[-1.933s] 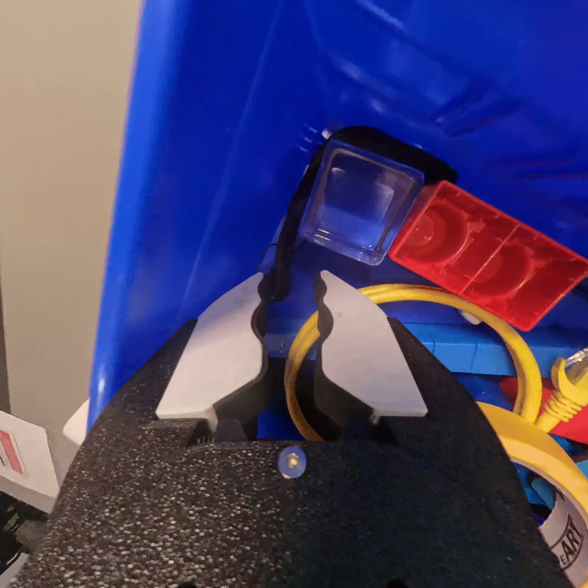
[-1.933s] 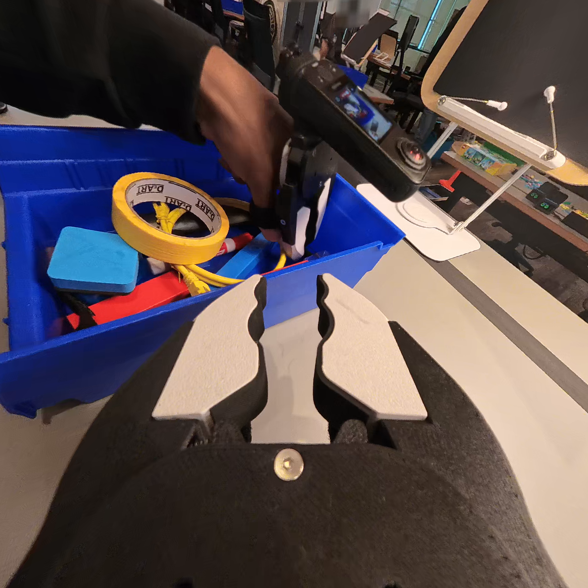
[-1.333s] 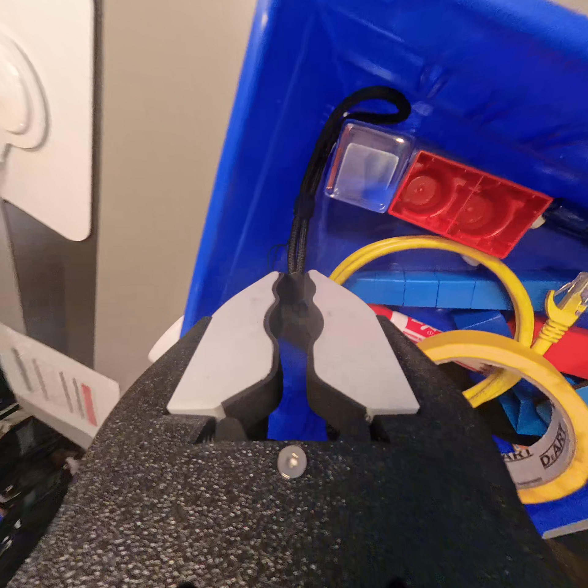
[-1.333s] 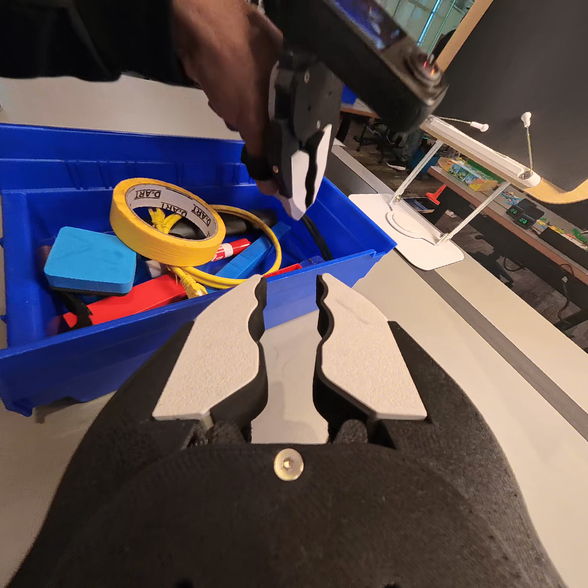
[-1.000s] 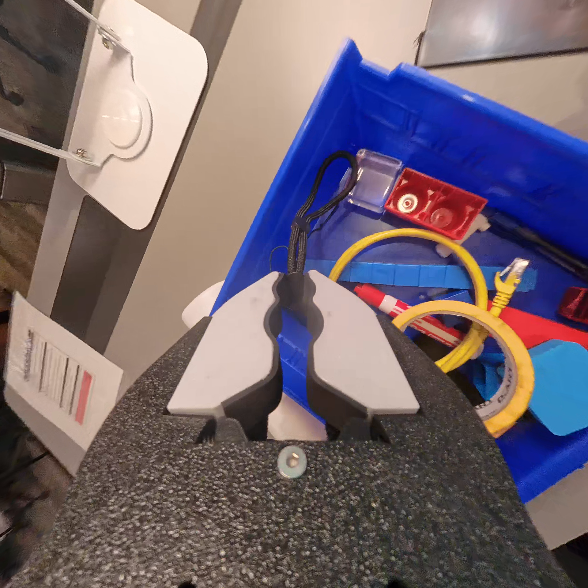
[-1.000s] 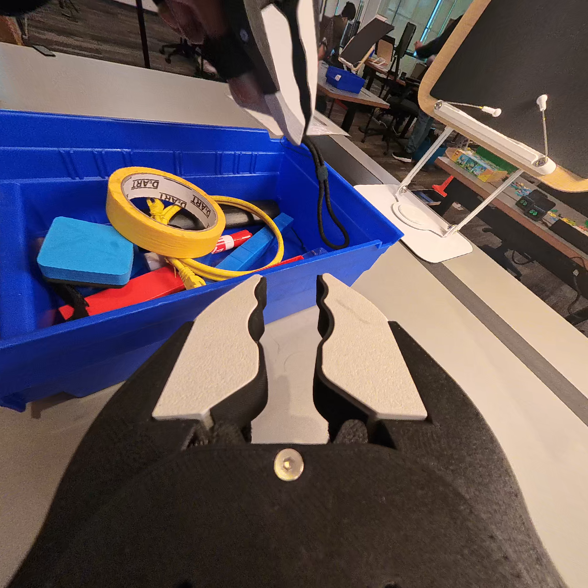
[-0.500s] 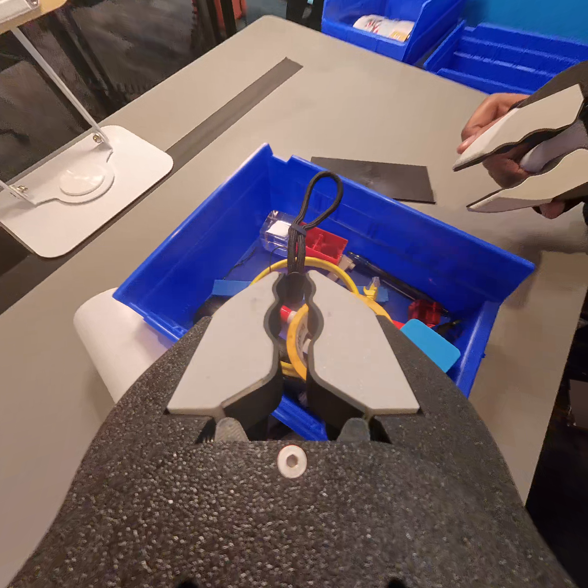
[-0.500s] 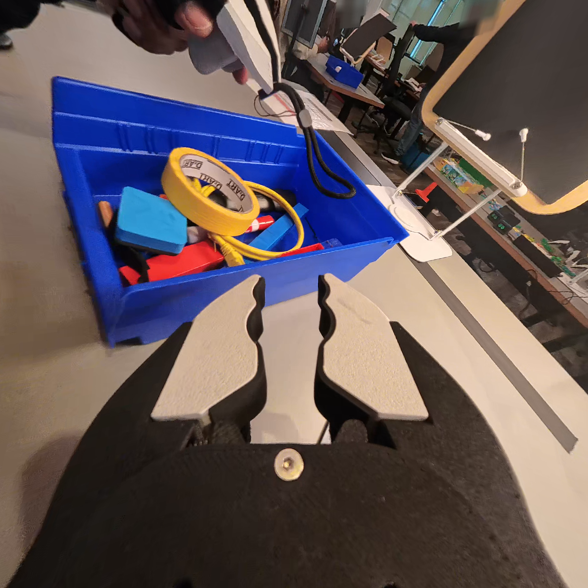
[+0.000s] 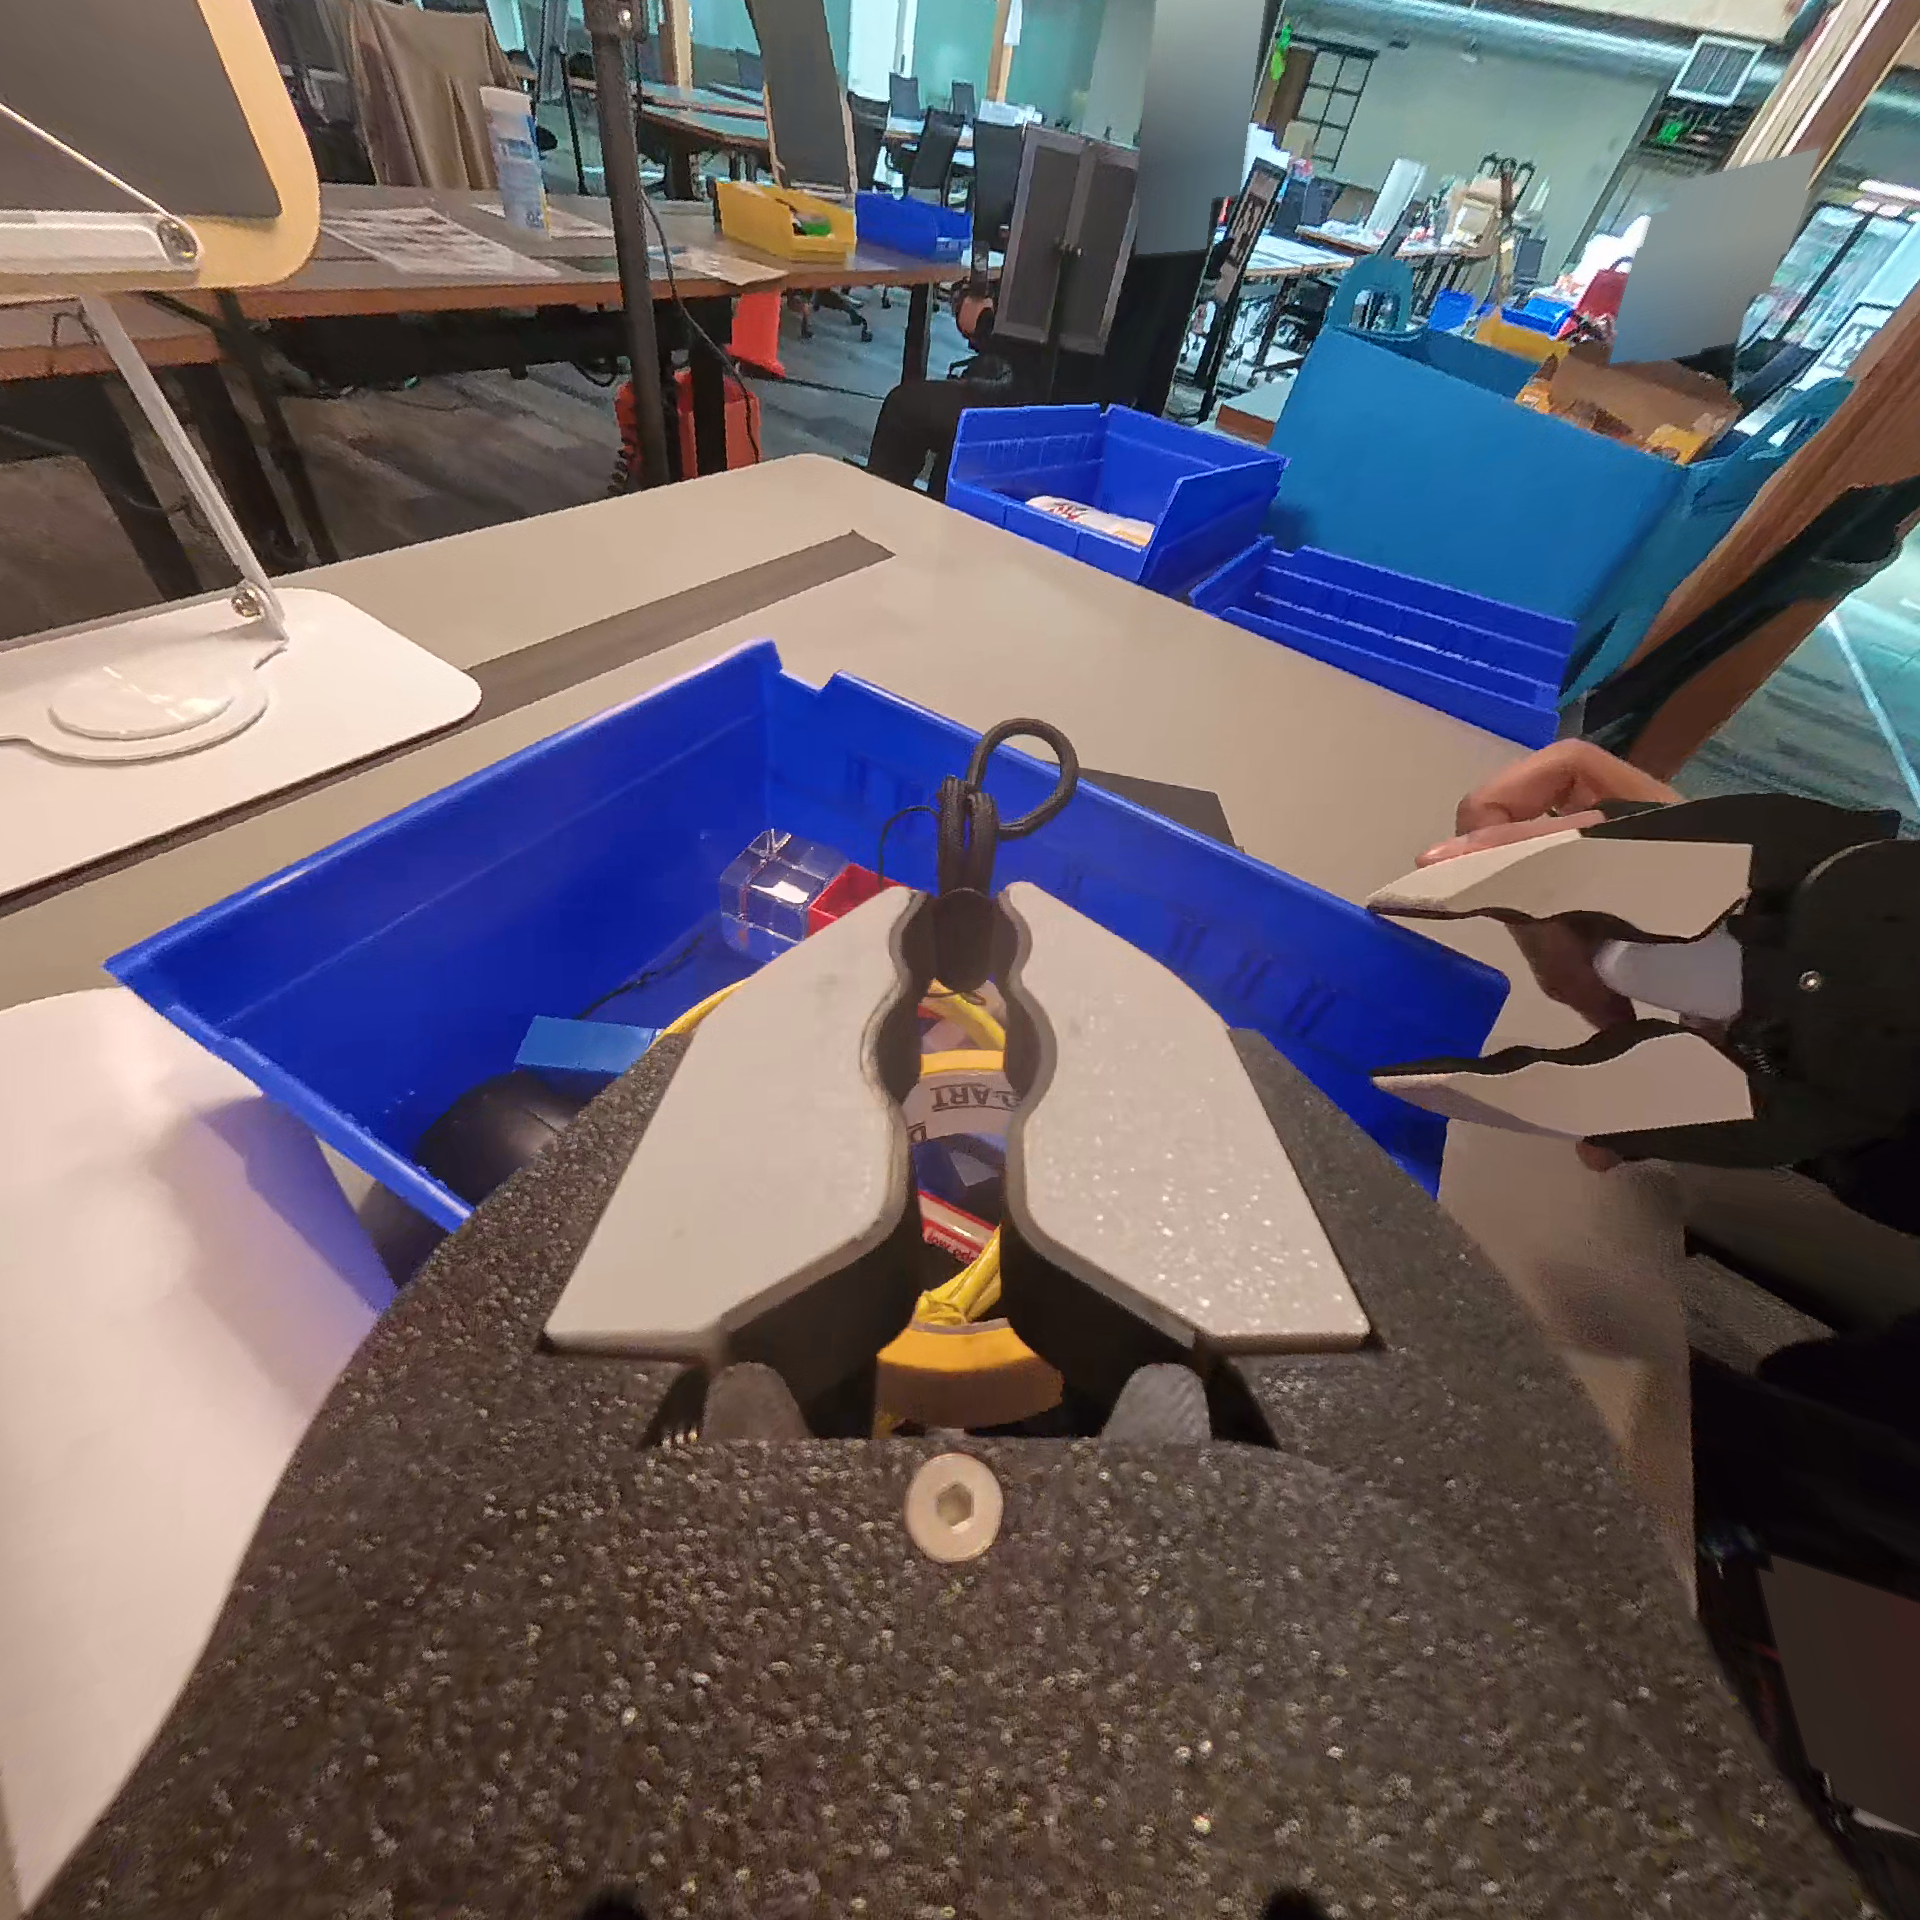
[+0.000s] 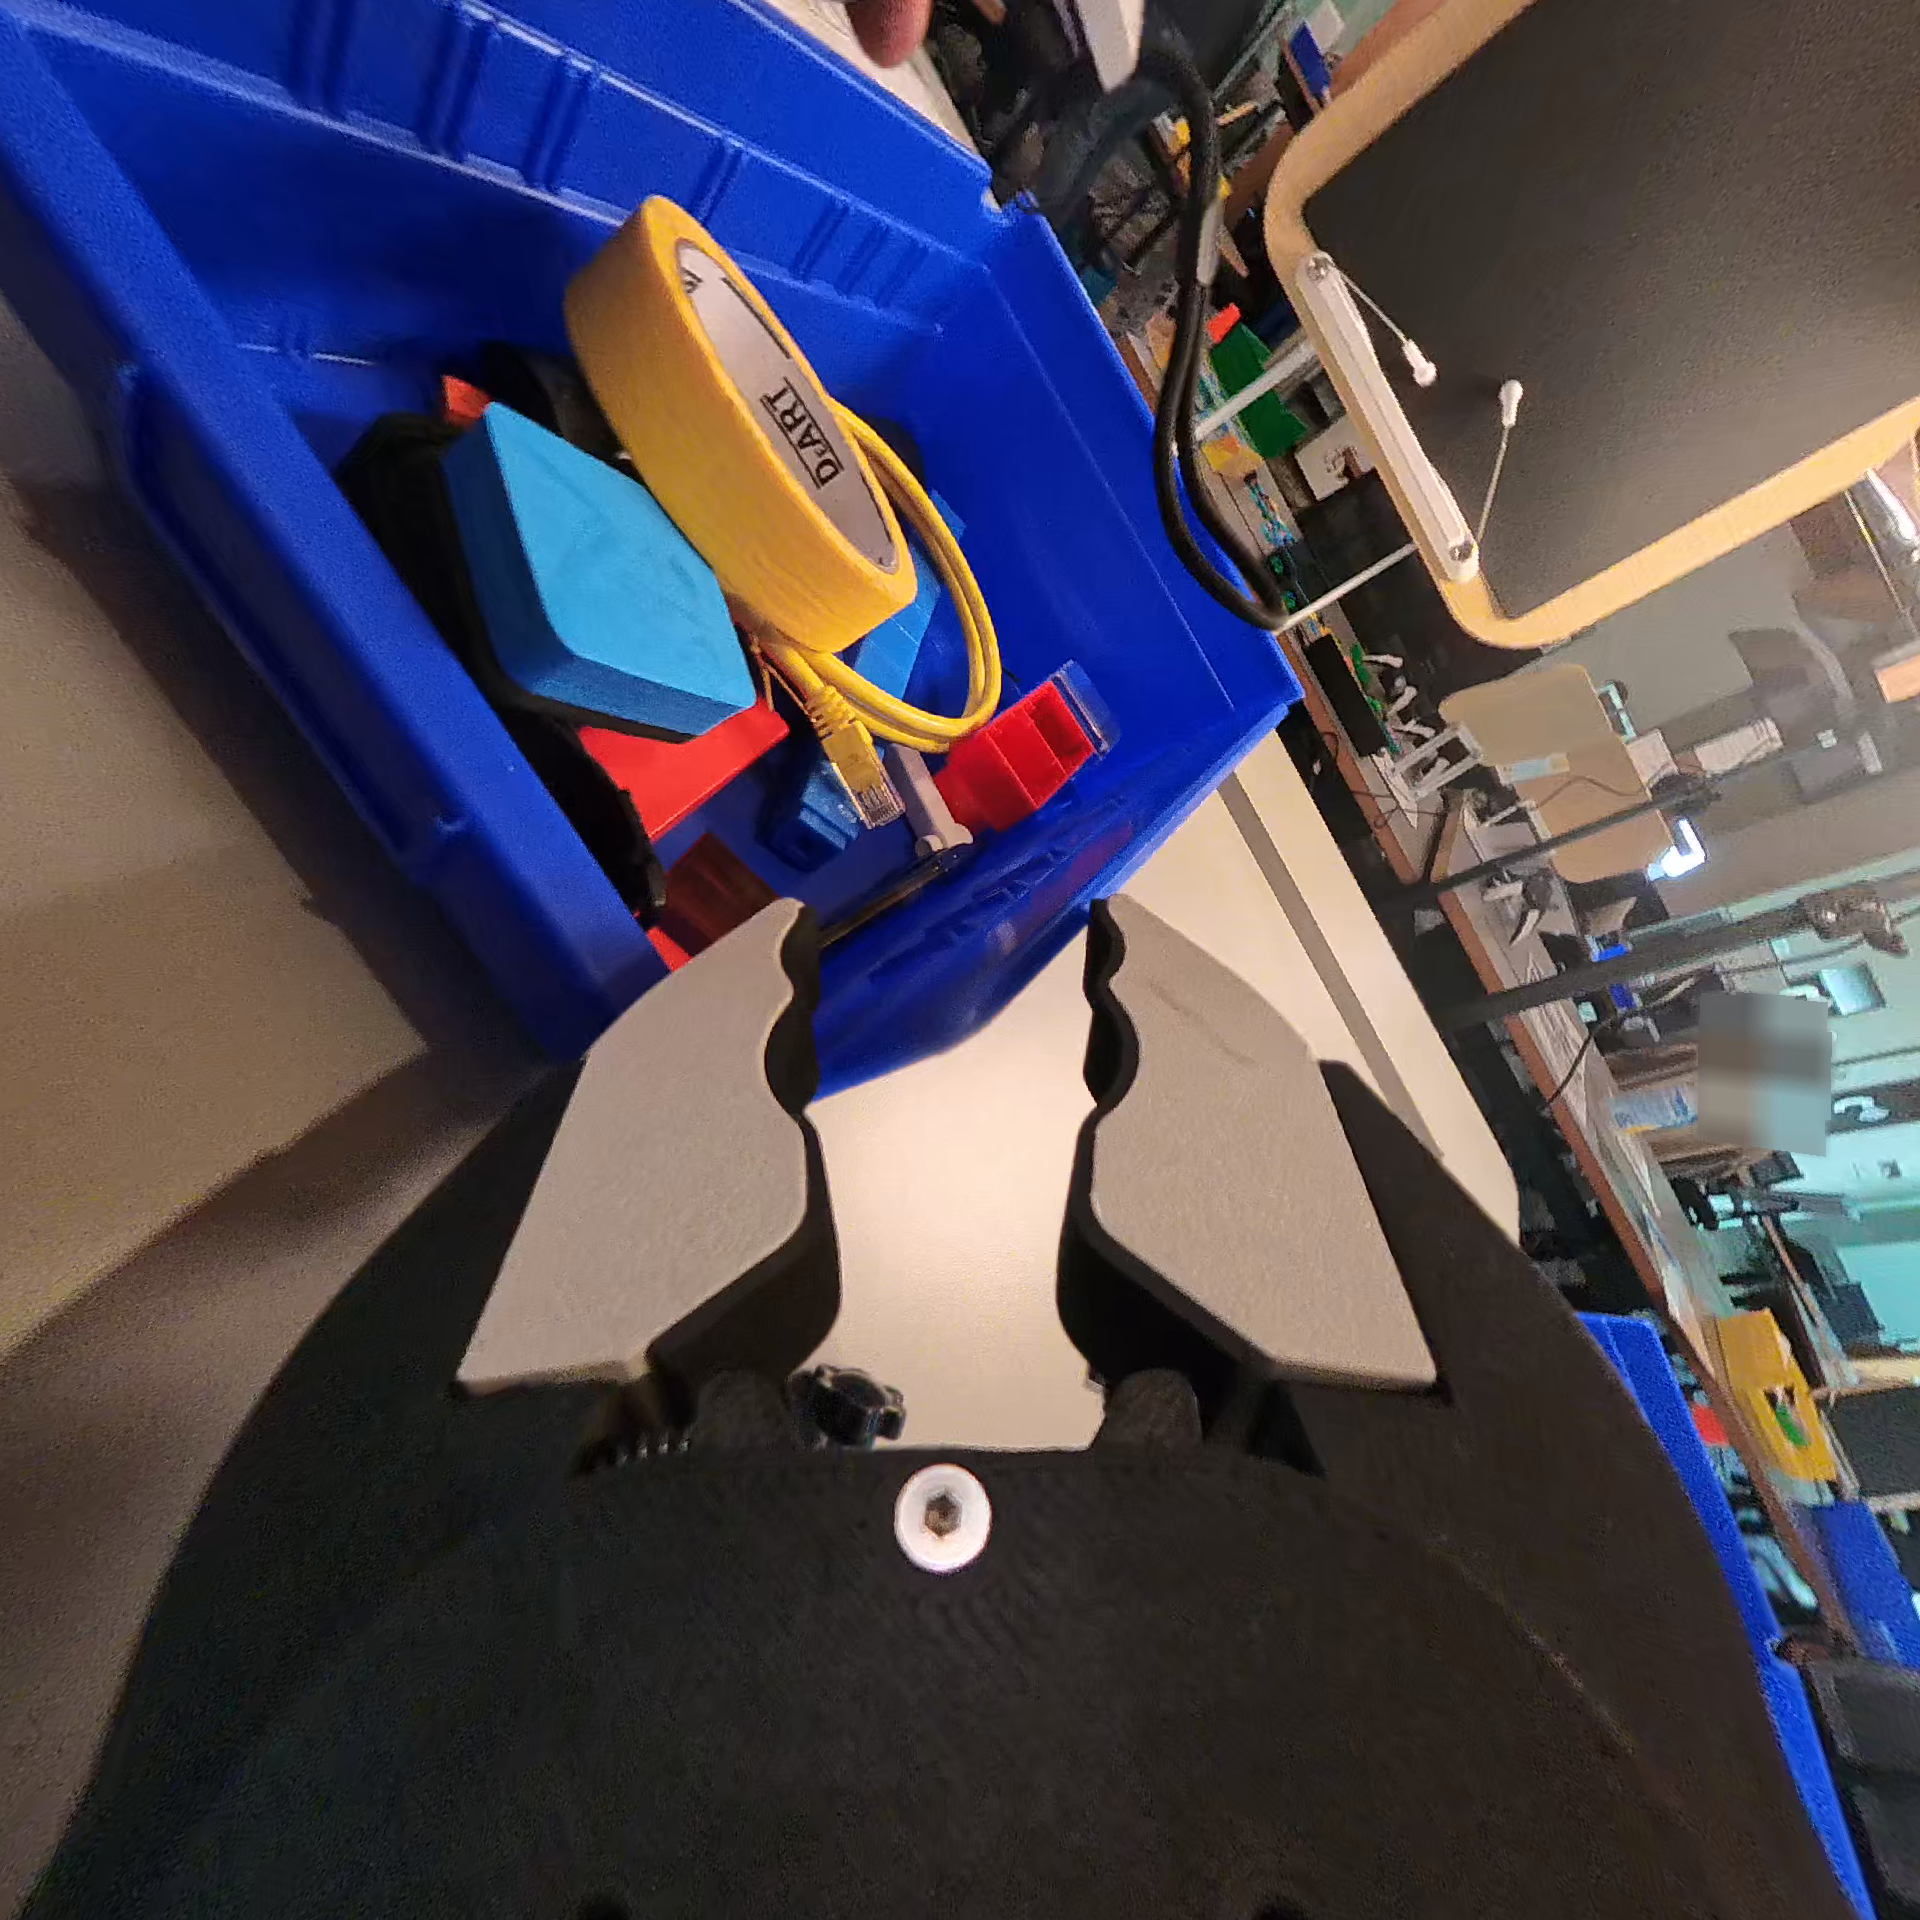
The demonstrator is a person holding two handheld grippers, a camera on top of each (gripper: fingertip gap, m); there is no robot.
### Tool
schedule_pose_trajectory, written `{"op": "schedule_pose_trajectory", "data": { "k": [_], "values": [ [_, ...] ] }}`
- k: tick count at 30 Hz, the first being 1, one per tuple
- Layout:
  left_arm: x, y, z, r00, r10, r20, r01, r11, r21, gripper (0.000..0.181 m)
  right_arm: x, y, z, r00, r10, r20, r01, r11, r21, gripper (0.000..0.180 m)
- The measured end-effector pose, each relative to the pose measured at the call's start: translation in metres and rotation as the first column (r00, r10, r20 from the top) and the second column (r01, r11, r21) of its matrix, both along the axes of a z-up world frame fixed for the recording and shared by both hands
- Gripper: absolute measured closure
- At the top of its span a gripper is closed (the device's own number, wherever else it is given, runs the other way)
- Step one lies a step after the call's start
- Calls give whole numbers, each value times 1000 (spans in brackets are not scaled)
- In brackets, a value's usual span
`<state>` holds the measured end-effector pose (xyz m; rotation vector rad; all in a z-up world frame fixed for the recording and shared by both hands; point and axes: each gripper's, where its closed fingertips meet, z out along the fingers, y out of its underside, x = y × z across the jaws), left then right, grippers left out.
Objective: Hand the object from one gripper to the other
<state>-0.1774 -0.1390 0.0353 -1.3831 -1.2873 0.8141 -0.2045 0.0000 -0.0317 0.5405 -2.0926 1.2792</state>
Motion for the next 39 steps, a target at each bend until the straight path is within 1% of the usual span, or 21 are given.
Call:
{"op": "schedule_pose_trajectory", "data": {
  "k": [4,8,11,13,16,19,22,24,27,29,31,34,39],
  "values": [
    [-15,-7,4,999,-26,-37,26,1000,8,169,-18,-10,1,997,-68,33,69,997,-25,132],
    [-42,-28,5,998,-22,-55,23,1000,16,169,-45,-27,0,992,-126,20,126,992,-11,133],
    [-62,-42,6,998,-21,-60,20,1000,-20,169,-67,-42,1,989,-144,32,144,990,1,134],
    [-66,-44,9,997,-21,-76,17,998,-58,169,-73,-46,3,988,-134,79,132,991,23,135],
    [-55,-35,18,988,-37,-150,21,994,-106,169,-74,-42,22,988,-101,116,104,994,-20,135],
    [-39,-36,33,976,-11,-220,-10,995,-96,169,-65,-42,47,995,-37,91,45,995,-84,137],
    [-24,-53,57,949,57,-312,-76,996,-50,170,-55,-54,64,997,20,73,-12,994,-107,138],
    [-14,-71,69,931,118,-346,-138,990,-34,170,-53,-66,70,997,45,66,-37,993,-112,138],
    [1,-96,71,920,182,-347,-201,979,-20,170,-53,-81,68,996,64,60,-58,994,-92,139],
    [5,-107,65,924,200,-326,-203,979,27,170,-56,-88,60,996,64,59,-60,996,-66,139],
    [4,-102,60,940,149,-307,-135,989,66,170,-54,-92,56,994,78,76,-74,996,-54,139],
    [-6,-77,54,964,57,-258,-42,997,65,170,-41,-98,61,986,141,93,-134,988,-83,139],
    [-25,-32,33,992,-35,-123,41,998,45,170,-29,-114,71,978,199,-68,-206,971,-123,138]
  ]
}}
